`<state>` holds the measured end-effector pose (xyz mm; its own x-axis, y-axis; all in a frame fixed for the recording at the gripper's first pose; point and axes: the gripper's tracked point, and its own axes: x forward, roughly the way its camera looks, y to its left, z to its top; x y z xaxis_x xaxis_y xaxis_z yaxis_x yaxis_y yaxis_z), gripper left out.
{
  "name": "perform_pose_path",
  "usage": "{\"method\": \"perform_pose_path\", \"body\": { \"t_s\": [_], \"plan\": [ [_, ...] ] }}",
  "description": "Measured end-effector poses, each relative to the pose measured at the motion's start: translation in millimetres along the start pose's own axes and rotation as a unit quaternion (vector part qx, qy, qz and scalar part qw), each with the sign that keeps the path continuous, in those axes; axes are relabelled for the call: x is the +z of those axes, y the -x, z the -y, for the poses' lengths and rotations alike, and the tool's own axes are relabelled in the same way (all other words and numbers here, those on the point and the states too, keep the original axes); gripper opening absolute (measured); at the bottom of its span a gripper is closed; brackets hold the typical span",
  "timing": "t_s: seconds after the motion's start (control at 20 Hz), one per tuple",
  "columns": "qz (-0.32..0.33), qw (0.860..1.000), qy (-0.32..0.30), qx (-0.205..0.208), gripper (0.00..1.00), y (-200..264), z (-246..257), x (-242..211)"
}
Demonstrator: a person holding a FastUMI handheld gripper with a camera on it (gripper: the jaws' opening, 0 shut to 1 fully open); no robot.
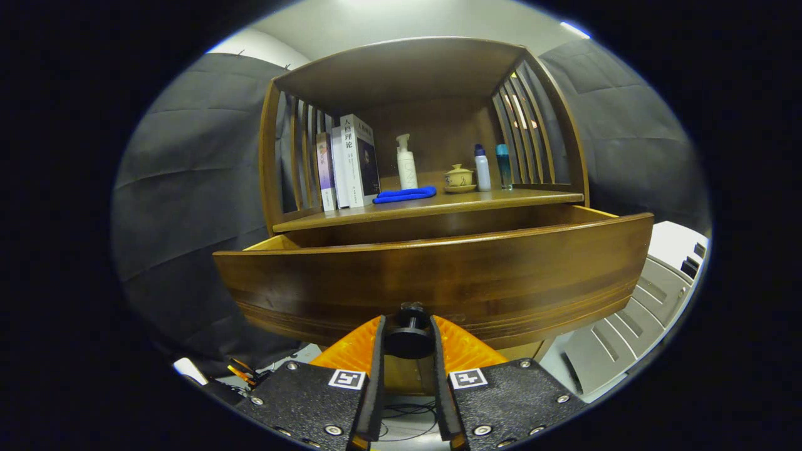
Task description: Pull open the drawer, take out the items inside it, and place them on the countertop above the cabinet.
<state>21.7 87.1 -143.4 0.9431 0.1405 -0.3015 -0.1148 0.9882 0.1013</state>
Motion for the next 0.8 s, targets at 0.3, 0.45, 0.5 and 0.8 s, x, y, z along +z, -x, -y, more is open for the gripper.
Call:
{"method": "perform_pose_path", "body": {
  "t_s": [0.3,0.45,0.5,0.8],
  "plan": [
    [0.0,1.0,0.02,-0.006,0.35,19.7,-4.5,-5.7],
    [-0.002,0.999,0.032,0.011,0.38,17.8,-5.6,-3.1],
    [0.002,0.999,0.031,0.014,0.41,21.5,-4.4,0.9],
    [0.043,0.998,0.053,0.001,0.95,32.7,13.7,60.5]
  ]
}}
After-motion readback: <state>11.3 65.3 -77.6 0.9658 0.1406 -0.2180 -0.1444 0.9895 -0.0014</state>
